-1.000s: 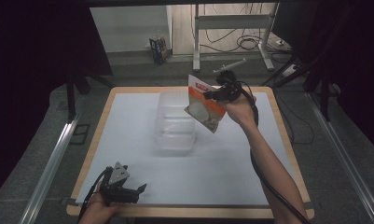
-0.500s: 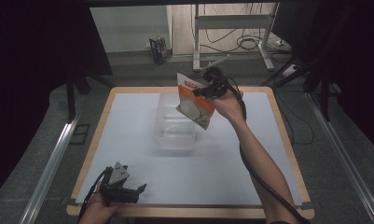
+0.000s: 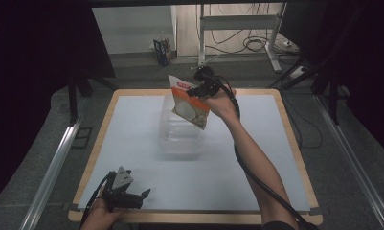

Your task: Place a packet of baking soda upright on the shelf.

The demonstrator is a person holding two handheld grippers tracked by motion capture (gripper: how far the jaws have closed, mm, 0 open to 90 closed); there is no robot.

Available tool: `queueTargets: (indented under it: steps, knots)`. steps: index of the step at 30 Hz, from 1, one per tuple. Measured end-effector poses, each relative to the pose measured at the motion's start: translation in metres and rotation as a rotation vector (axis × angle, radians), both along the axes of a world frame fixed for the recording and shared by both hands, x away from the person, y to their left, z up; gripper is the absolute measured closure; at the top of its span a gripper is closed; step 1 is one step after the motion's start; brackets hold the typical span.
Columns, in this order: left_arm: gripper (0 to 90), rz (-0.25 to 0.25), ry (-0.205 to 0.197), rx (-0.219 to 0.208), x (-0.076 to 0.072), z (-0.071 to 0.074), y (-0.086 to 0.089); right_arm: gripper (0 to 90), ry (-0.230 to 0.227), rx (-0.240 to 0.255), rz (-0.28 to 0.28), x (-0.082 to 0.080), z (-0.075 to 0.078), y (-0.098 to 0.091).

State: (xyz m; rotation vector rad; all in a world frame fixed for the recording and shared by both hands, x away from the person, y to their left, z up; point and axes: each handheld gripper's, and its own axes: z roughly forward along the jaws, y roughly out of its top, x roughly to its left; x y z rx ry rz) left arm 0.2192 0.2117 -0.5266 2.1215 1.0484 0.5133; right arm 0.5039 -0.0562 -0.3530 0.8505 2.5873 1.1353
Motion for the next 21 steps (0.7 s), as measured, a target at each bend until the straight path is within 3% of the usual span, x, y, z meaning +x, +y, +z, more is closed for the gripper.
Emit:
queueTargets:
  steps: [10, 18, 21]
  knots:
    - [4.2, 0.000, -0.002, 0.002, 0.000, 0.000, 0.000, 88.9, 0.001, -0.015, 0.031, 0.004, -0.003, 0.031]
    - [4.2, 0.004, 0.000, -0.002, 0.000, 0.000, 0.001, 88.9, 0.018, 0.007, 0.033, 0.009, -0.010, 0.032]
    - [4.3, 0.005, 0.001, -0.004, 0.000, 0.000, 0.001, 88.9, 0.026, -0.019, 0.042, 0.009, -0.014, 0.029]
